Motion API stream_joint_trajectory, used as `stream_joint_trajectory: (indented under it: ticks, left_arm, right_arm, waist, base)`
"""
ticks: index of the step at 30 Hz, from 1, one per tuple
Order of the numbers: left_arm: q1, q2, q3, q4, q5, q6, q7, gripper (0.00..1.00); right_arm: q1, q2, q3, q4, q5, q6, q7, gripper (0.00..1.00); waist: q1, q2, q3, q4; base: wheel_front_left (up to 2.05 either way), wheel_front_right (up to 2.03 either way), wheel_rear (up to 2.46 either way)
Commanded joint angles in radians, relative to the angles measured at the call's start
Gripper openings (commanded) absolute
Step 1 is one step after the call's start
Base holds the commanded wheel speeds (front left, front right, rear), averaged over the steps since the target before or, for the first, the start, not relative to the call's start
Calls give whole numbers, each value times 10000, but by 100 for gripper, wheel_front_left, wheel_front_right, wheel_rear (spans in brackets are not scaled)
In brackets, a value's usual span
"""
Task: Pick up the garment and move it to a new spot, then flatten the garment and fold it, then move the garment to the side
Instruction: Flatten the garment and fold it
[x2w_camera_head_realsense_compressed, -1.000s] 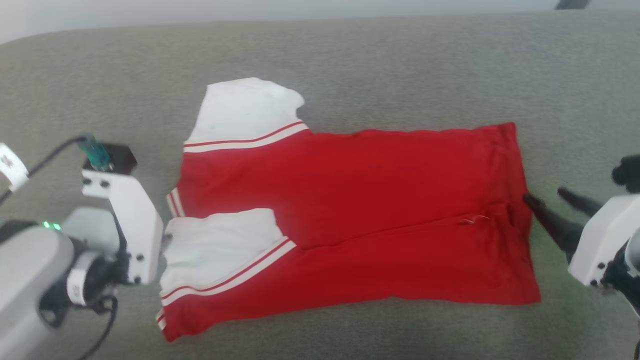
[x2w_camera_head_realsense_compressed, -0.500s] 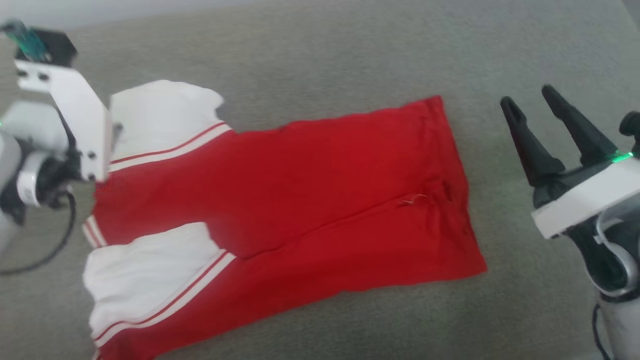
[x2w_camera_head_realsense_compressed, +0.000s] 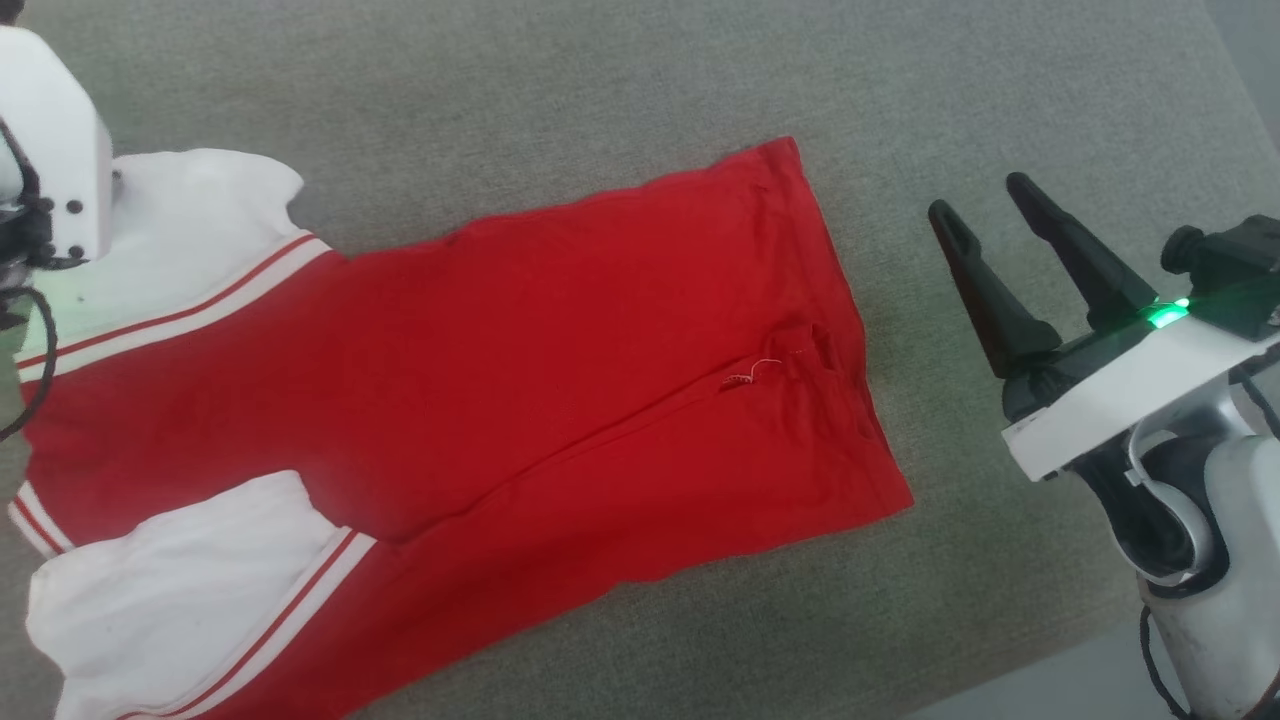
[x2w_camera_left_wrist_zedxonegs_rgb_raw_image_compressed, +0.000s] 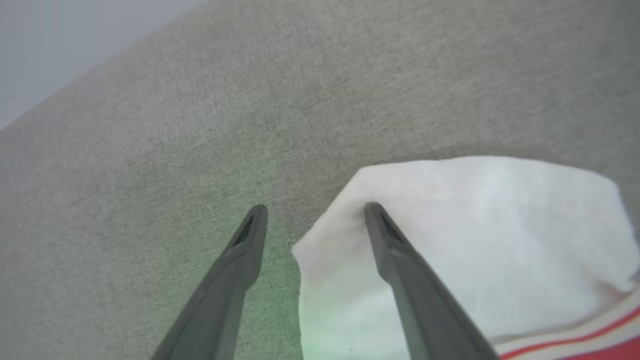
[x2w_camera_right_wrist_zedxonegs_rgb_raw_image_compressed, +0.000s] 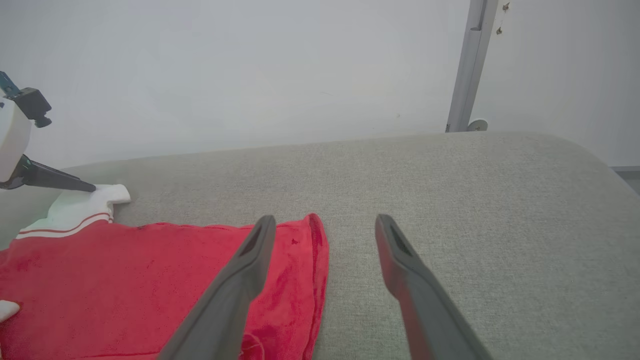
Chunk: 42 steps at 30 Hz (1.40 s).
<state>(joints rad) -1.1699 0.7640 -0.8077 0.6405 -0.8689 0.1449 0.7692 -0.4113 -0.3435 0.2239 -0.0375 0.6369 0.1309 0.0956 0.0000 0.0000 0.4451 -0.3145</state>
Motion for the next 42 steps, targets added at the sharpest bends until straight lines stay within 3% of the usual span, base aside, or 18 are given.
stream_joint_trajectory:
  ticks: [1, 8, 10, 22, 32, 40, 41, 42]
  left_arm:
    - [-108, 5, -46, 157, 4, -85, 115, 100]
    - [-8, -535, -167, 1378, -437, -204, 864, 100]
    - [99, -688, -285, 1594, -412, -303, 1042, 0]
    - [-782, -1741, -437, 2236, -207, -689, 486, 0]
    - [-1618, -2994, -561, 3199, -162, -1157, -185, 0]
    - [-1953, -3586, -613, 4035, -176, -1577, -668, 0]
    - [-1990, -3623, -616, 4125, -184, -1620, -734, 0]
    - [-2024, -3666, -630, 4210, -170, -1684, -799, 0]
  right_arm:
    - [-102, -26, 57, -14, 24, -5, -75, 100]
    - [-282, -238, 445, 81, 399, -5, 163, 100]
    - [-340, -277, 551, 121, 532, -5, 309, 100]
    - [-1997, -522, 1167, 1297, 916, -5, 1811, 100]
    - [-4261, -417, 2380, 4258, 1011, -4, 3465, 100]
    - [-4987, -120, 3827, 6767, 1551, -14, 5958, 100]
    - [-5069, -150, 3950, 6941, 1538, -14, 6133, 72]
    - [-5147, -143, 4065, 7071, 1590, -14, 6300, 36]
  waist:
    - [0, 0, 80, -72]
    - [0, 0, 220, -64]
    - [0, 0, 240, -35]
    - [0, 0, 557, 693]
    - [0, 0, 796, 1484]
    - [0, 0, 826, 1773]
    - [0, 0, 824, 1797]
    - [0, 0, 818, 1821]
  base:
    - [0, 0, 0]
    - [0, 0, 0]
    - [0, 0, 0]
    - [0, 0, 0]
    - [0, 0, 0]
    - [0, 0, 0]
    - [0, 0, 0]
    - [0, 0, 0]
